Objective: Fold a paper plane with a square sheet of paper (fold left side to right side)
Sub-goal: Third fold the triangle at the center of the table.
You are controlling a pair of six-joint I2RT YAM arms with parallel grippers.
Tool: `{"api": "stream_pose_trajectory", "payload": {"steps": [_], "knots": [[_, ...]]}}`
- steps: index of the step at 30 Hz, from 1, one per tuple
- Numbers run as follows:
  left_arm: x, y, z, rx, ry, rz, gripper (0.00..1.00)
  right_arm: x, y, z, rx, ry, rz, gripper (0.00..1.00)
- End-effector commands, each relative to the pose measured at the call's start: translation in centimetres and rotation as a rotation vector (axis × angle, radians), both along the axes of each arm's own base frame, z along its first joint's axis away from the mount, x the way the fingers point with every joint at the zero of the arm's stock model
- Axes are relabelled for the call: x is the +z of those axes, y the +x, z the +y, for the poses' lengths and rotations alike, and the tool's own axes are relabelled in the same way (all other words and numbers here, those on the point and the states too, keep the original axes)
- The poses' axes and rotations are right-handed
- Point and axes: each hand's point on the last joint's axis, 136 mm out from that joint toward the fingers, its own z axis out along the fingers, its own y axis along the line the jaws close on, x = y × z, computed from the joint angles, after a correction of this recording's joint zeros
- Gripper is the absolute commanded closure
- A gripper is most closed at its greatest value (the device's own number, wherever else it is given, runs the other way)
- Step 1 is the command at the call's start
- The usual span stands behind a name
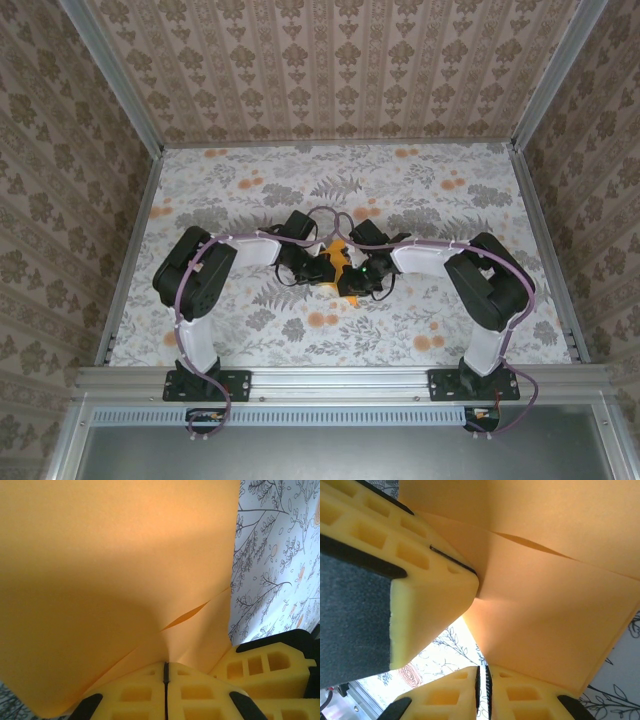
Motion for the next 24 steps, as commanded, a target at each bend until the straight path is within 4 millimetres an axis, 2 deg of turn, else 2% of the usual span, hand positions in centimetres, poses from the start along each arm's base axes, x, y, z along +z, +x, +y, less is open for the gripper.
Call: {"api": "stream_pose_trajectory", "payload": {"steps": [1, 24], "knots": [[-2.9, -0.8, 2.2, 0.024, 0.146, 0.036, 0.93, -1.4, -1.2, -1.3, -0.015, -0.089, 0.066, 0.85], [-2.9, -0.3, 2.5, 0.016, 0.164, 0.024, 0.93, -2.1, -5.5, -6.4, -0.067, -0.221, 0.151, 0.87]]}}
